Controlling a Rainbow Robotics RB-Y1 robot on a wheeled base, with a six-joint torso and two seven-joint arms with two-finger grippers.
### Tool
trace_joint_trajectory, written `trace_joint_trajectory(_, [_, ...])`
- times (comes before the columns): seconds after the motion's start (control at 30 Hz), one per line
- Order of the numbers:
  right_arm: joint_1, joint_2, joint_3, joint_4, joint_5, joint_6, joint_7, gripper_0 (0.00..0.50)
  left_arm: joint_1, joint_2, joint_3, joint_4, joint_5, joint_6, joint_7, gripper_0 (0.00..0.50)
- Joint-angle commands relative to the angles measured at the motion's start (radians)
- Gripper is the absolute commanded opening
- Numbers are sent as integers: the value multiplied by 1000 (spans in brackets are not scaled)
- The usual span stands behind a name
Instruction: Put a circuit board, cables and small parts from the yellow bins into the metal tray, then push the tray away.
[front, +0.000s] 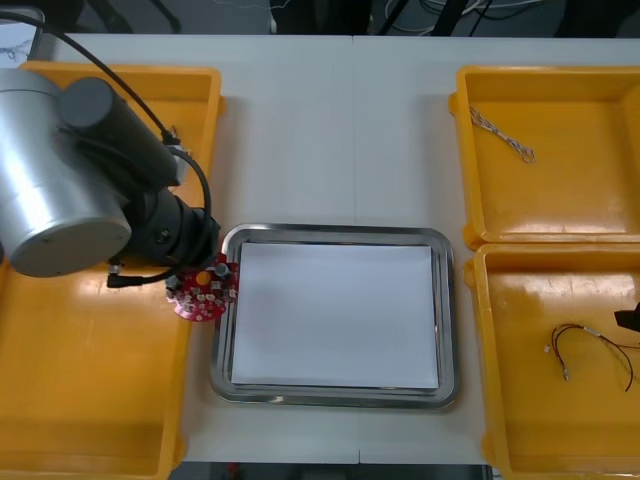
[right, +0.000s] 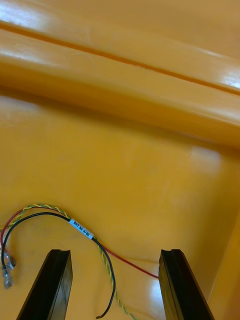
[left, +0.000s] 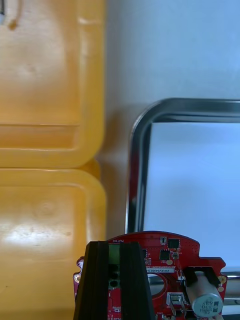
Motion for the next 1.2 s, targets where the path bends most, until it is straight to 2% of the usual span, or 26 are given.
trace_joint_trajectory(0.03, [17, -79, 64, 24, -16, -38, 61, 500, -91, -65, -117, 8, -37, -10, 81, 0])
trace_joint_trajectory(0.27, [2, -121, 148, 30, -15, -73, 86, 500, -106, -87, -247, 34, -106, -70, 162, 0])
trace_joint_trajectory(0.53, [-17, -142, 203, 76, -19, -138, 118, 500, -105, -123, -382, 129, -180, -152, 214, 0])
trace_joint_trajectory(0.77, [-26, -179, 260, 105, -22, -208, 136, 500, -105, -150, -436, 155, -203, -205, 330, 0])
trace_joint_trajectory(0.97, [-43, -196, 301, 120, -24, -246, 141, 500, -105, -159, -494, 155, -256, -220, 348, 0])
trace_joint_trajectory(1.2, [-44, -208, 332, 137, -21, -286, 142, 500, -82, -160, -505, 155, -272, -240, 362, 0])
